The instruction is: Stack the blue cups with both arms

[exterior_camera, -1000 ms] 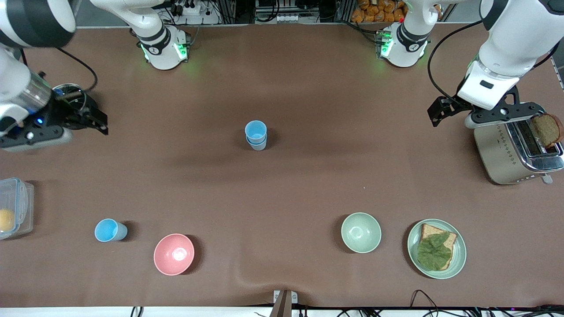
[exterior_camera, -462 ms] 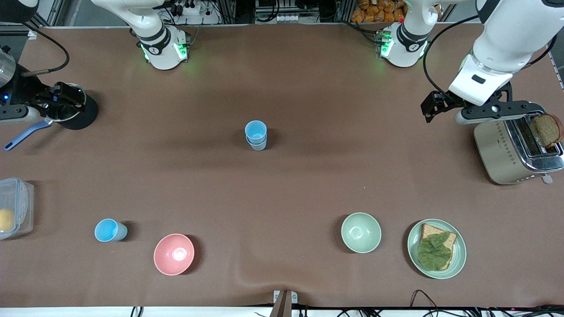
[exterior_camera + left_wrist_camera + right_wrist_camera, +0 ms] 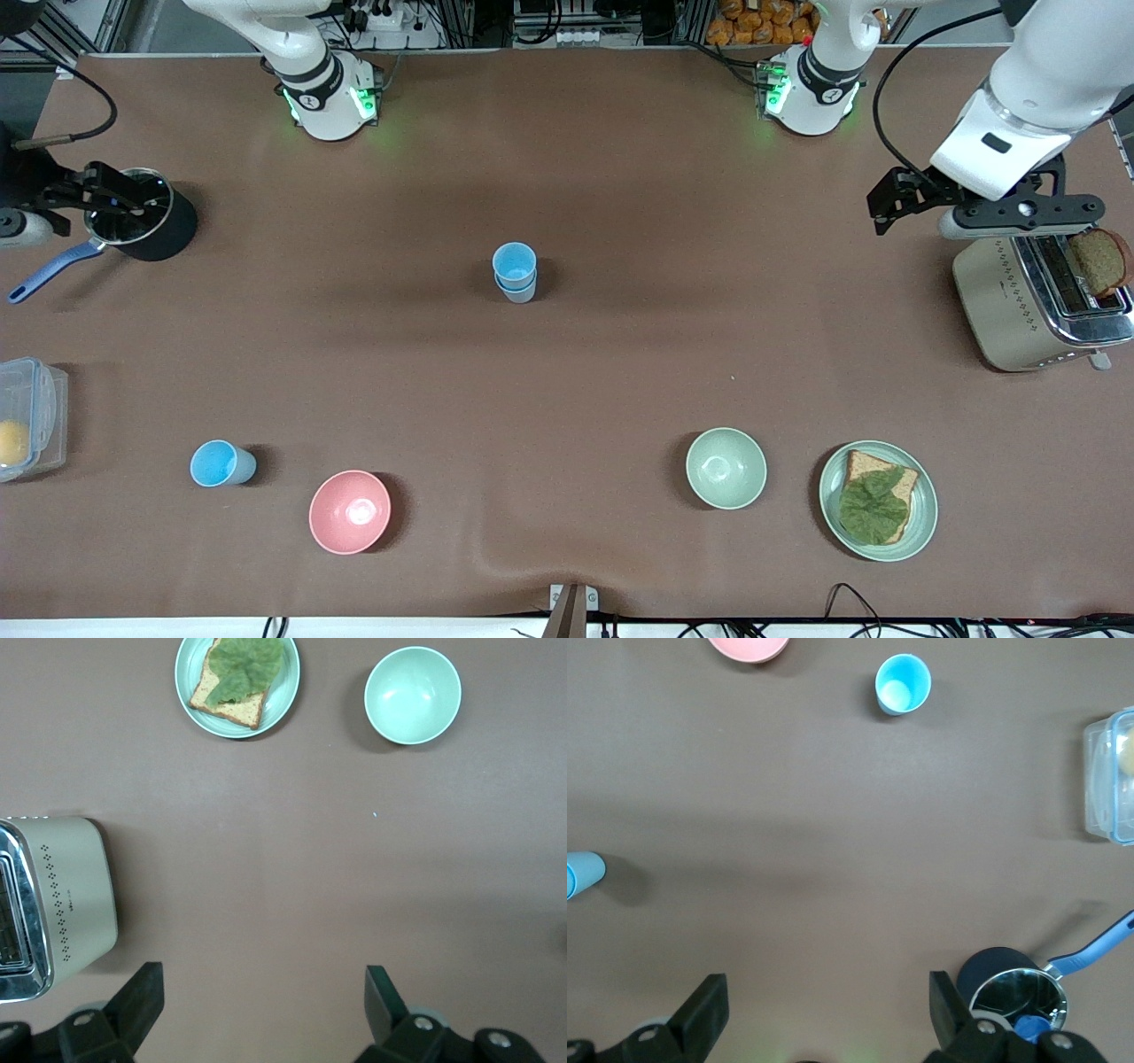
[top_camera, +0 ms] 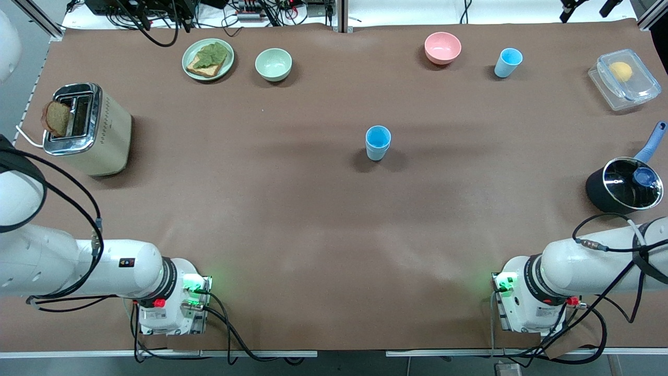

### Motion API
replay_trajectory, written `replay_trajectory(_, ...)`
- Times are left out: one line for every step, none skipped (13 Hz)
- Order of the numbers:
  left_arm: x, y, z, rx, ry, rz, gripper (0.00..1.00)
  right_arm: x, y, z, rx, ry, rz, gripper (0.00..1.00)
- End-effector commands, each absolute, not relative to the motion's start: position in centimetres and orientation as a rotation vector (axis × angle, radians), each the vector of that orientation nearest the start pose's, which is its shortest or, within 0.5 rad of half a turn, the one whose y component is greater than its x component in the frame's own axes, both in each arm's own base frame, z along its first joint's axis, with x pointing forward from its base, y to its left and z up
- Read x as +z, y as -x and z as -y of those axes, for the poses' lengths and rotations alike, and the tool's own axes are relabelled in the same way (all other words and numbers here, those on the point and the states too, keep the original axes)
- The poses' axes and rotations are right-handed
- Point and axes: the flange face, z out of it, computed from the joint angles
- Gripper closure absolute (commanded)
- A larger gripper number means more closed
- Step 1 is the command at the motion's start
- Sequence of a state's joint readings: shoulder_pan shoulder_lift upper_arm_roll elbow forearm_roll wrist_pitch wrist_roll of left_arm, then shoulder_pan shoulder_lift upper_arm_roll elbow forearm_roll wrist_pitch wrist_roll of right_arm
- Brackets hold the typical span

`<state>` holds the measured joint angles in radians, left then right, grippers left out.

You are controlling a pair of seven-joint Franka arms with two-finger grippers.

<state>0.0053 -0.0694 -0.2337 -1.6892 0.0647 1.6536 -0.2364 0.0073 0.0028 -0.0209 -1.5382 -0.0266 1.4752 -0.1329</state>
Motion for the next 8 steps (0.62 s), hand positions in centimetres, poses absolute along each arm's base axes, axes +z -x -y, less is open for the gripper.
replay_trajectory(63.6, -52.9, 9.9, -0.094, 3.098, 0.001, 0.00, 64.3, -55.0, 2.6, 0.095, 3.165, 0.168, 0.00)
replay_trajectory(63.8, -53.2, 9.3, -0.098, 3.105, -0.046, 0.00, 64.2, -55.0, 3.2, 0.095, 3.155, 0.144, 0.00)
replay_trajectory(63.8, -53.3, 9.3, -0.096, 3.112, -0.077, 0.00, 64.2, -55.0, 3.6, 0.098, 3.154, 0.135, 0.00)
replay_trajectory(64.3, -54.2, 8.3, -0.118, 3.109, -0.053, 0.00, 64.1, -54.8, 4.2, 0.114, 3.148, 0.113, 0.00)
replay_trajectory(64.4, -56.5, 6.4, -0.125, 3.115, -0.005, 0.00, 63.9, -54.7, 4.9, 0.119, 3.117, 0.082, 0.00)
replay_trajectory(65.3, -57.0, 5.9, -0.099, 3.118, -0.015, 0.00, 63.8, -54.7, 5.5, 0.115, 3.093, 0.056, 0.00)
replay_trajectory(65.2, -57.0, 6.0, -0.092, 3.118, -0.018, 0.00, 63.9, -54.7, 5.4, 0.115, 3.093, 0.056, 0.00)
replay_trajectory(65.2, -57.0, 6.2, -0.092, 3.118, -0.018, 0.00, 63.9, -54.7, 5.3, 0.116, 3.096, 0.046, 0.00)
